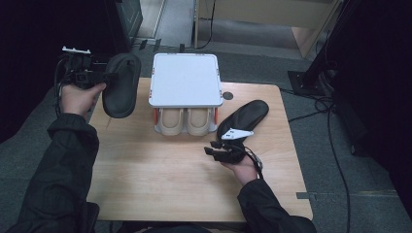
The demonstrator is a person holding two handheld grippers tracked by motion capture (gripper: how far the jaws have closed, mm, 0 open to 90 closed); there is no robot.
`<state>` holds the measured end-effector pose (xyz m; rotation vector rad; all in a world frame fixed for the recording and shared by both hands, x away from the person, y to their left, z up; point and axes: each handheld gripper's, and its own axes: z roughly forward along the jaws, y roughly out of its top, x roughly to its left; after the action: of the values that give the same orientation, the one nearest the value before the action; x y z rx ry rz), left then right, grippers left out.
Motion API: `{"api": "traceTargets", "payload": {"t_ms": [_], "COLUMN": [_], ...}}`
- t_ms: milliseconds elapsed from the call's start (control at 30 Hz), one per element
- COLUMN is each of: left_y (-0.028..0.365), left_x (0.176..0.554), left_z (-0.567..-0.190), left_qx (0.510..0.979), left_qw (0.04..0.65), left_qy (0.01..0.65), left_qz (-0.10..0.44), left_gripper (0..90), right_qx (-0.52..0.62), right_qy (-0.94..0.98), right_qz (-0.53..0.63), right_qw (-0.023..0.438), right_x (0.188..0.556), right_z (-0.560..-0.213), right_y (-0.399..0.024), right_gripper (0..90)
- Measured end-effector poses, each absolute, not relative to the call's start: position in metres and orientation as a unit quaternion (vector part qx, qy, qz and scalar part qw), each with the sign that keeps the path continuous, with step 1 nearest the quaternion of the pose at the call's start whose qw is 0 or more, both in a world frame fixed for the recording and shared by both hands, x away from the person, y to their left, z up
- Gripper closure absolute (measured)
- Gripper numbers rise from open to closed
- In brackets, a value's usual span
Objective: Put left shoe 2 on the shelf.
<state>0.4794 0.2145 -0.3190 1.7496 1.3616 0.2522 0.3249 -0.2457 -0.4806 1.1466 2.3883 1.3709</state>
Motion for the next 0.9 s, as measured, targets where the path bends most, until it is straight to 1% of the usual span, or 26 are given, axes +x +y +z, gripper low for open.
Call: {"api": "traceTargets", "payload": {"t_ms": [400,900], "left_y": [0.178,0.121], "left_x": [0.490,0.507], "left_z": [-0.298,-0.302], "left_qx": [0.713,0.727], "left_qw": [0.443,0.439], "left_qy": [0.534,0.520], "left_qz": [0.100,0.092], "left_gripper": [67.8,67.8], "right_qx": [0.383,0.383], "right_qy": [0.797,0.795], "right_qz": [0.459,0.464], "right_qw": [0.081,0.080], "right_x": [0.325,0.325], "right_z": [-0.480,-0.478], "right_y": [-0.247,-0.250], "right_gripper": [59.0,59.0]}}
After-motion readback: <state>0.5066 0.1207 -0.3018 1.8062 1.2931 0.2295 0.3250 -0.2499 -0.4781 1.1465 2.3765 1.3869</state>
